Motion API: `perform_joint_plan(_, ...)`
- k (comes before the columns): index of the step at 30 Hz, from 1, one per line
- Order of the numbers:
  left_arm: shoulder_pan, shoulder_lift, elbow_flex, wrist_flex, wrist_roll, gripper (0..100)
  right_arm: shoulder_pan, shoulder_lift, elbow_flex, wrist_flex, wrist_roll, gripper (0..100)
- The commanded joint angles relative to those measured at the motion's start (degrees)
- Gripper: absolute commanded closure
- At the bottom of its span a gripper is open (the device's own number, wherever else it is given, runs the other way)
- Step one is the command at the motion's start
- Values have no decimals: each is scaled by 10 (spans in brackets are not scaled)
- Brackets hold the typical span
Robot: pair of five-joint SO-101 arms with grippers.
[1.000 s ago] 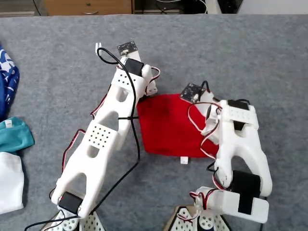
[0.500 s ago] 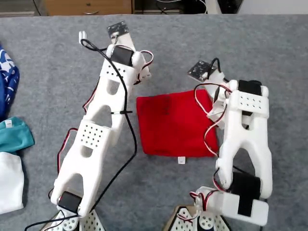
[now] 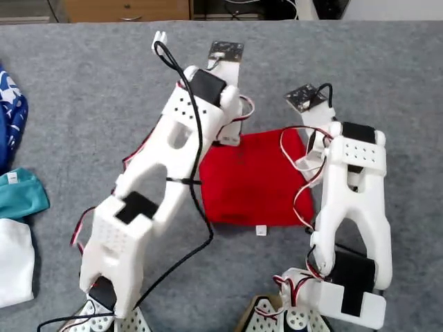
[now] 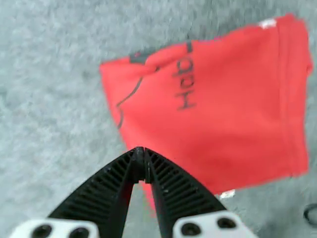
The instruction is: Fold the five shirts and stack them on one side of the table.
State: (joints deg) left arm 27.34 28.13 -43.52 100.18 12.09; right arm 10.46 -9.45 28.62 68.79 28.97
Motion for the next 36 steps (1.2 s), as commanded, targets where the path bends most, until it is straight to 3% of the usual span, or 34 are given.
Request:
perform_joint_plan(1, -21, -69, 68, 6, -9, 980, -15, -29, 24, -48, -41, 825)
perform_joint_plan(8, -43, -99, 131, 6, -5, 981, -76, -29, 74, -102, -188, 824)
perform_joint_plan(13, -43, -101, 134, 6, -4, 981, -90, -29, 95, -127, -242, 822)
perform_joint_plan(22, -42, -99, 134, 5, -3, 981, -59, -18, 108, -157, -259, 822)
perform_joint_plan(28, -42, -97, 134, 5, -3, 981, -54, 76, 83, -167, -261, 822)
perform_joint_plan(36, -42, -97, 134, 5, -3, 981, -32, 191, -20, -101, -257, 822)
